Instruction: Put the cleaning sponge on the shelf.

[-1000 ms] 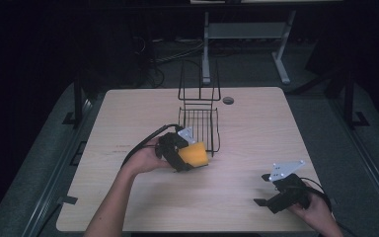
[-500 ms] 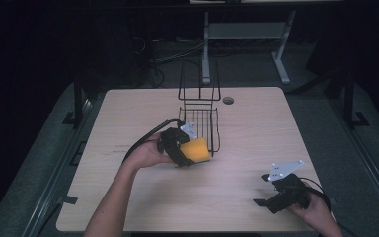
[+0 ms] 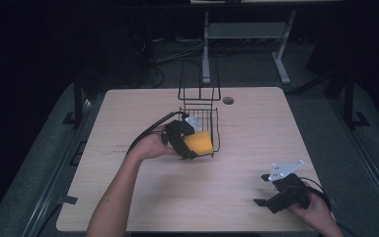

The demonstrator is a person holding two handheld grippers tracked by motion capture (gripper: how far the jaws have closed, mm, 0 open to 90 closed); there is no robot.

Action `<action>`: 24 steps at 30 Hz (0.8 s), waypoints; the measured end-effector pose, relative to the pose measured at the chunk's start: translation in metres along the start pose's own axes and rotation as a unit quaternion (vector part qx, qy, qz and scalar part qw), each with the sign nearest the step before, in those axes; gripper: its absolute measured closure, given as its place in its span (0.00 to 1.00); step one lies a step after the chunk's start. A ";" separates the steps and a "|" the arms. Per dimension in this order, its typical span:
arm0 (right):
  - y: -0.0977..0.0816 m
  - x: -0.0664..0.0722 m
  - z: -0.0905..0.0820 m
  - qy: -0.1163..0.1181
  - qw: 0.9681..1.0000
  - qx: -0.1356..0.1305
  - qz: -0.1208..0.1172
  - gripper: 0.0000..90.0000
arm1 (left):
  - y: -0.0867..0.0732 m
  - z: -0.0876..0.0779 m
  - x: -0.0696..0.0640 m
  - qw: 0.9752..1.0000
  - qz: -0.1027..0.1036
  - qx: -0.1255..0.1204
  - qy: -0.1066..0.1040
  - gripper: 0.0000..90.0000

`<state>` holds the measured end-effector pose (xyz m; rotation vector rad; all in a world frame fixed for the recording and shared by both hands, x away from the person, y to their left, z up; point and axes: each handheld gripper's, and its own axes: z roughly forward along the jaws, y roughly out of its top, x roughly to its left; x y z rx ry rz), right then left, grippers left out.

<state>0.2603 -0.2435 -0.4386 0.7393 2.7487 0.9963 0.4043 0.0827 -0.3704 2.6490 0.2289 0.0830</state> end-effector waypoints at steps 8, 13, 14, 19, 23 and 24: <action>0.000 0.000 0.000 0.001 1.000 0.000 0.001 0.15 | 0.002 0.003 0.008 1.000 -0.007 -0.007 -0.004 0.24; 0.000 0.000 0.000 0.000 1.000 0.000 0.000 0.15 | 0.002 0.008 0.012 1.000 0.000 -0.002 -0.006 0.24; 0.000 0.000 0.000 0.000 1.000 0.000 -0.001 0.15 | 0.002 0.009 0.012 1.000 0.001 -0.002 -0.007 0.24; 0.000 0.000 0.000 0.001 1.000 0.001 -0.001 0.15 | 0.001 0.013 0.015 1.000 0.004 -0.001 -0.005 0.24; 0.001 0.000 0.000 0.000 1.000 0.002 -0.001 0.15 | 0.001 0.015 0.016 1.000 0.000 0.001 -0.005 0.24; 0.001 0.000 0.000 0.000 1.000 0.001 0.000 0.15 | 0.000 0.015 0.017 1.000 -0.002 0.001 -0.005 0.24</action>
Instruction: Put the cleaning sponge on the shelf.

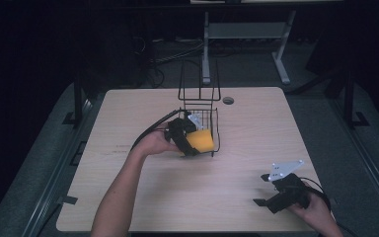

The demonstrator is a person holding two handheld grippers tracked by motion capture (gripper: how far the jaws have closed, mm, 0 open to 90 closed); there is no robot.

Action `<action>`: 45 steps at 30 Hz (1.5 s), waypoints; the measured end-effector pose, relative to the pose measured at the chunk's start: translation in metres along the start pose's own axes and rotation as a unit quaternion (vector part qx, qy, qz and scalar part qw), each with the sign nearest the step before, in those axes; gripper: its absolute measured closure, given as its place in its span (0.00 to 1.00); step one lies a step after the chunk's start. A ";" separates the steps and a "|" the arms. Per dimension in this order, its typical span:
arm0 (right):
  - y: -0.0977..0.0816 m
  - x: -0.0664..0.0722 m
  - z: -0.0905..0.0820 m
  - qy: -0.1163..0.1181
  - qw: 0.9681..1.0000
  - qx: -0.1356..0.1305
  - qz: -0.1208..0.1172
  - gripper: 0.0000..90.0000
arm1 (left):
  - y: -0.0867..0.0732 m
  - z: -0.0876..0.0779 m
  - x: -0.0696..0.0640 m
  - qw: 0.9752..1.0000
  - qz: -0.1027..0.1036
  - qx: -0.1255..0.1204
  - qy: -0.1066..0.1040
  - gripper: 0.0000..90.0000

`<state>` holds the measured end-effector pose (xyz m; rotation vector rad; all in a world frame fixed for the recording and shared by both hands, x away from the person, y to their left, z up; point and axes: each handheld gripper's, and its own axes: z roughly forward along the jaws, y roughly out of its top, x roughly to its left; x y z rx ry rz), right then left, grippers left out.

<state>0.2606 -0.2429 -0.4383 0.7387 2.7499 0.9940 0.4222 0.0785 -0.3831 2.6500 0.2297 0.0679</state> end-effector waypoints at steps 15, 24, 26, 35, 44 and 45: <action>-0.001 0.000 0.000 0.002 1.000 -0.002 0.008 0.15 | 0.008 0.007 0.013 1.000 0.004 0.001 -0.001 0.24; -0.001 0.000 0.000 0.001 1.000 -0.002 0.008 0.15 | 0.013 0.007 0.023 1.000 -0.002 0.008 -0.001 0.24; -0.001 0.000 0.000 0.001 1.000 -0.003 0.006 0.15 | 0.012 0.008 0.026 1.000 -0.004 0.007 -0.001 0.24; -0.001 -0.001 0.000 0.000 1.000 -0.001 0.004 0.15 | 0.012 0.013 0.033 1.000 -0.013 0.020 -0.001 0.24; -0.001 -0.001 0.000 0.000 1.000 -0.001 0.005 0.15 | 0.018 0.019 0.042 1.000 -0.010 0.030 -0.003 0.24; -0.001 -0.001 0.000 0.000 1.000 -0.002 0.006 0.15 | 0.018 0.020 0.043 0.999 -0.011 0.031 -0.003 0.24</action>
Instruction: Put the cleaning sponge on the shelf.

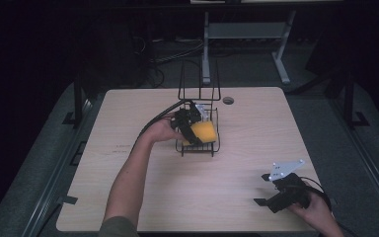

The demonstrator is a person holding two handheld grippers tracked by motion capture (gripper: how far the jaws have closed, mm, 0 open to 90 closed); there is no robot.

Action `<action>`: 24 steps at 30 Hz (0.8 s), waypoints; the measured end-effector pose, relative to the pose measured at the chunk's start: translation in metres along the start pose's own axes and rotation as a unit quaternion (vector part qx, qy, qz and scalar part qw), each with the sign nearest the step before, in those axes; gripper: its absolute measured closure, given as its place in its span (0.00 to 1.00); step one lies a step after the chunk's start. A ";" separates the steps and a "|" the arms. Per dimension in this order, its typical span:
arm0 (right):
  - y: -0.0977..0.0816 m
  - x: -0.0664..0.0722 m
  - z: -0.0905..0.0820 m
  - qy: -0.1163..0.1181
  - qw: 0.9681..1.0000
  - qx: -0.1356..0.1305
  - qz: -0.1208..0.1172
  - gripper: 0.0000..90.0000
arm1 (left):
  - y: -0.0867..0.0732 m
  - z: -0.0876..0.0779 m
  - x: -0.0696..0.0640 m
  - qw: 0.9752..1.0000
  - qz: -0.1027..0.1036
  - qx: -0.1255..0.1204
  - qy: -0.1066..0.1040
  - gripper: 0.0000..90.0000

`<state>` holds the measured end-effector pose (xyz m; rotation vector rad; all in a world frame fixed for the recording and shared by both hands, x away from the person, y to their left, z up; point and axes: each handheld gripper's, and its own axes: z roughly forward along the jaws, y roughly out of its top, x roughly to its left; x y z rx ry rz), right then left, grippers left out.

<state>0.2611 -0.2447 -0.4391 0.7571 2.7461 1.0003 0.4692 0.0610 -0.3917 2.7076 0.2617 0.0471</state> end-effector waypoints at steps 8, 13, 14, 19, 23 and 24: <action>-0.001 -0.002 0.001 -0.001 1.000 0.001 -0.001 0.15 | 0.002 0.005 0.008 1.000 -0.001 -0.005 -0.001 0.24; -0.001 -0.002 0.001 -0.001 1.000 0.002 0.001 0.15 | 0.000 0.010 0.010 1.000 -0.003 0.005 -0.004 0.24; -0.001 -0.002 0.001 -0.001 1.000 0.002 0.001 0.15 | 0.000 0.011 0.010 1.000 -0.007 0.005 -0.006 0.24; -0.001 -0.003 0.002 0.000 1.000 0.001 -0.001 0.15 | -0.002 0.016 0.012 1.000 -0.014 0.006 -0.009 0.24; -0.001 -0.003 0.002 0.001 1.000 0.003 -0.002 0.15 | -0.004 0.017 0.013 1.000 -0.016 0.006 -0.008 0.24; -0.001 -0.003 0.002 0.001 1.000 0.003 -0.002 0.15 | -0.004 0.017 0.013 1.000 -0.016 0.006 -0.008 0.24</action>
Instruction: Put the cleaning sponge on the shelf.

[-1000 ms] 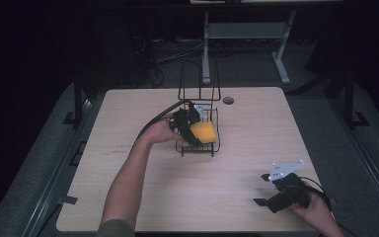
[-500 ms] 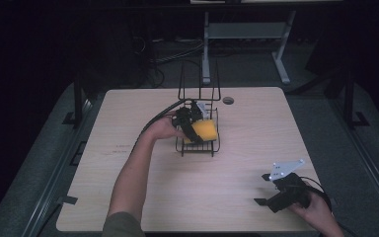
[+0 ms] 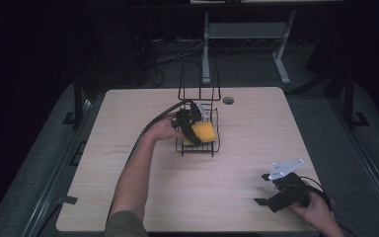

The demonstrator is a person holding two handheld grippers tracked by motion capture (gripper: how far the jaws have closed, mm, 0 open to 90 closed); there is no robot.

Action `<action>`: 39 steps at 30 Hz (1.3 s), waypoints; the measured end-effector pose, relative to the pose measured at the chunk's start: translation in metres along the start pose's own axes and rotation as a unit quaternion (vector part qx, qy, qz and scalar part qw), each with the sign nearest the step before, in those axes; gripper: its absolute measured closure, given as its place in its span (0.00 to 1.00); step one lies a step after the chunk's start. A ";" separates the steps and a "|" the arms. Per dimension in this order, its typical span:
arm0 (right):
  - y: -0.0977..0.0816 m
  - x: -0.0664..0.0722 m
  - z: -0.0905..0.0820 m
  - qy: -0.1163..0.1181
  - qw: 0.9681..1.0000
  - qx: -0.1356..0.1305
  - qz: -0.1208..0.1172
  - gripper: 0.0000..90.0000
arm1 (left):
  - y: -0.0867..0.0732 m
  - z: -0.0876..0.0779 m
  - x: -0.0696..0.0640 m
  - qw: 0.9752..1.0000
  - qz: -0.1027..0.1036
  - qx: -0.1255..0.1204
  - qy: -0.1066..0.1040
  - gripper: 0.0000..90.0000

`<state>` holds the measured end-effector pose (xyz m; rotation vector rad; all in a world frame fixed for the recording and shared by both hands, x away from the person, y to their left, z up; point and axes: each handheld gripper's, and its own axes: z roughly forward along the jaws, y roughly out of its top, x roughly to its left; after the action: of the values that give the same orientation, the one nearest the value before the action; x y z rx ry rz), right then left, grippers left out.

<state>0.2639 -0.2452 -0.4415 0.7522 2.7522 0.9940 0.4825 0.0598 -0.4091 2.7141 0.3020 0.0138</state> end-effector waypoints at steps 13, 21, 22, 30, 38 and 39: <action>0.000 -0.003 0.002 0.004 1.000 0.005 0.001 0.15 | 0.000 0.003 0.002 1.000 0.000 0.004 -0.003 0.24; 0.000 -0.003 0.002 0.001 1.000 0.004 -0.002 0.15 | -0.001 0.003 0.002 1.000 -0.001 0.001 -0.002 0.23; 0.000 -0.003 0.002 0.001 1.000 0.004 -0.002 0.15 | -0.001 0.002 0.002 1.000 -0.001 0.000 0.000 0.23; 0.003 0.000 0.003 0.000 1.000 0.007 -0.002 0.15 | -0.002 -0.002 0.000 1.000 -0.001 -0.003 0.007 0.19; 0.003 -0.001 0.003 0.001 1.000 0.008 -0.002 0.15 | -0.004 -0.014 0.002 1.000 -0.003 -0.010 0.010 0.19; 0.003 -0.001 0.003 0.001 1.000 0.008 -0.002 0.15 | -0.005 -0.014 0.002 1.000 -0.002 -0.010 0.013 0.19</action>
<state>0.2664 -0.2419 -0.4424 0.7482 2.7652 0.9754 0.4824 0.0700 -0.3978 2.6958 0.3127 0.0499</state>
